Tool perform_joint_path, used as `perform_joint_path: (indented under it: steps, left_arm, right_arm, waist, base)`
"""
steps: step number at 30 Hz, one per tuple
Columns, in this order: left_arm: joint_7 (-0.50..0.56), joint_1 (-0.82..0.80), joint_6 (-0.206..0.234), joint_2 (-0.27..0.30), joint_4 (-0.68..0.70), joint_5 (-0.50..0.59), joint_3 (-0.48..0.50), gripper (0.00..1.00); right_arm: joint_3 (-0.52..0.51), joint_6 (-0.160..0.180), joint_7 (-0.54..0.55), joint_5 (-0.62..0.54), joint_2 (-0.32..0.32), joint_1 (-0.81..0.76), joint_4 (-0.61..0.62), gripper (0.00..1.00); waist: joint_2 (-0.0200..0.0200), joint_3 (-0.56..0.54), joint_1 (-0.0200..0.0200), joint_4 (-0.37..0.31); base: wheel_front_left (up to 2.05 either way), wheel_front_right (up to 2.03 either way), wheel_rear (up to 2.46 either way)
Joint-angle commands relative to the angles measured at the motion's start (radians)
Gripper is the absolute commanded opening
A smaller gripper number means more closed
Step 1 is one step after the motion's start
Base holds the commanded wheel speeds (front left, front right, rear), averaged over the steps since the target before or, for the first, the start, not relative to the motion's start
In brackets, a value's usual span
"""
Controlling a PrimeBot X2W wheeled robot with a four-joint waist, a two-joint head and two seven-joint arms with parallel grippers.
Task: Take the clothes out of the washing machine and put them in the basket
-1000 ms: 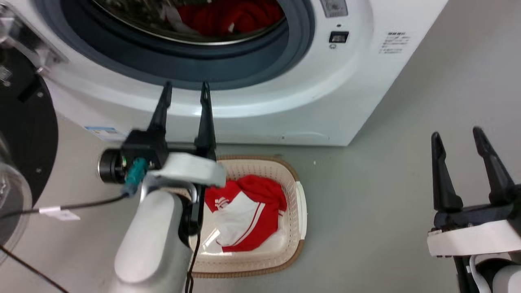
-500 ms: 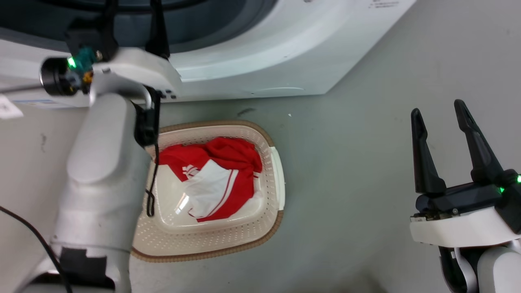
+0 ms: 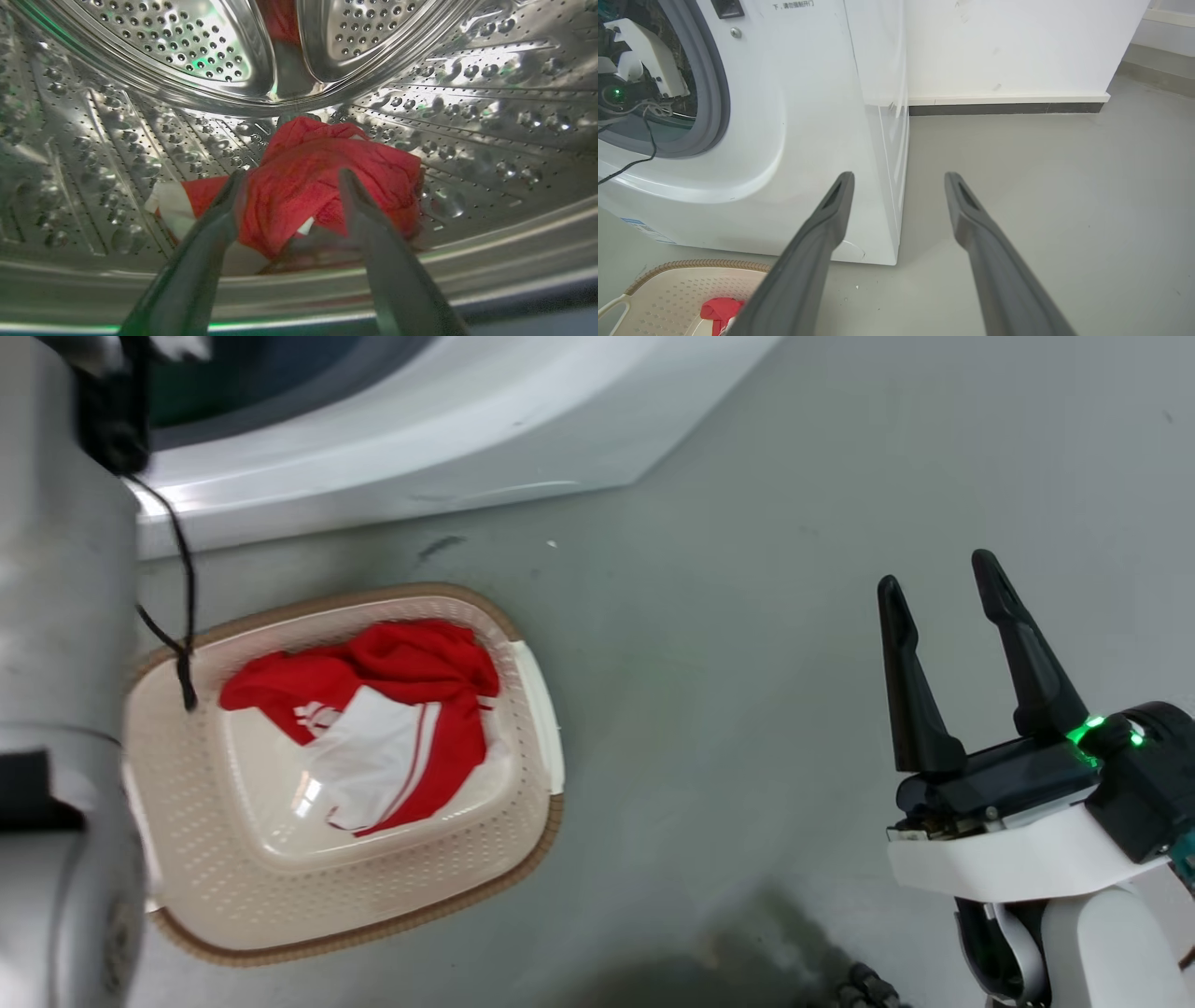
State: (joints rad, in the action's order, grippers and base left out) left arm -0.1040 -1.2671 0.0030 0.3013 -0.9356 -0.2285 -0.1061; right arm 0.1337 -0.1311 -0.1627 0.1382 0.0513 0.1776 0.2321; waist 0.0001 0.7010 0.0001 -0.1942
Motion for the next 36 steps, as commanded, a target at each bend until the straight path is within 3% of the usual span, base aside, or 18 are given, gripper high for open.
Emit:
perform_joint_path:
  steps: [1,12,13,24,25,26,27,36]
  left_arm:
    - [0.018,-0.043,-0.004,0.016,-0.017,0.001,0.002,1.00]
    - [0.248,-0.241,-0.011,0.153,-0.102,0.026,-0.022,1.00]
    - [0.321,-0.274,-0.019,0.182,-0.108,0.032,-0.034,1.00]
    - [0.557,-0.271,-0.013,0.237,-0.078,0.033,-0.058,1.00]
    - [0.569,-0.261,-0.014,0.237,-0.070,0.034,-0.062,0.80]
    - [0.569,-0.253,-0.010,0.236,-0.054,0.035,-0.065,0.25]
    - [0.571,-0.241,-0.004,0.238,-0.044,0.034,-0.065,0.00]
    - [0.455,-0.160,0.098,0.263,0.135,0.052,-0.054,0.00]
  right_arm:
    - [0.005,0.001,-0.011,0.008,-0.002,0.015,-0.007,1.00]
    - [0.089,0.001,-0.043,0.056,-0.002,0.024,-0.048,1.00]
    - [0.111,0.001,-0.049,0.066,-0.002,0.010,-0.055,1.00]
    - [0.165,0.001,-0.065,0.106,-0.003,-0.010,-0.071,1.00]
    - [0.167,0.001,-0.065,0.110,-0.002,-0.008,-0.074,1.00]
    - [0.170,0.001,-0.066,0.115,-0.002,-0.006,-0.076,1.00]
    - [0.175,0.001,-0.067,0.116,-0.002,-0.003,-0.081,1.00]
    - [0.171,0.001,-0.064,0.122,-0.002,-0.005,-0.086,1.00]
  waist:
    - [-0.0001,0.033,-0.0001,-0.037]
    - [-0.0001,0.108,-0.0001,-0.144]
    - [-0.0001,0.122,-0.0001,-0.169]
    - [-0.0001,0.161,-0.0001,-0.239]
    - [-0.0001,0.162,-0.0001,-0.243]
    - [-0.0001,0.161,-0.0001,-0.245]
    - [-0.0001,0.157,-0.0001,-0.249]
    - [-0.0001,0.128,-0.0001,-0.246]
  base:
    - [0.00,0.00,0.00]
    - [0.00,0.00,0.00]
    - [0.00,0.00,0.00]
    - [0.00,0.00,0.00]
    - [0.00,0.00,0.00]
    - [0.00,0.00,0.00]
    - [0.00,0.00,0.00]
    - [0.00,0.00,0.00]
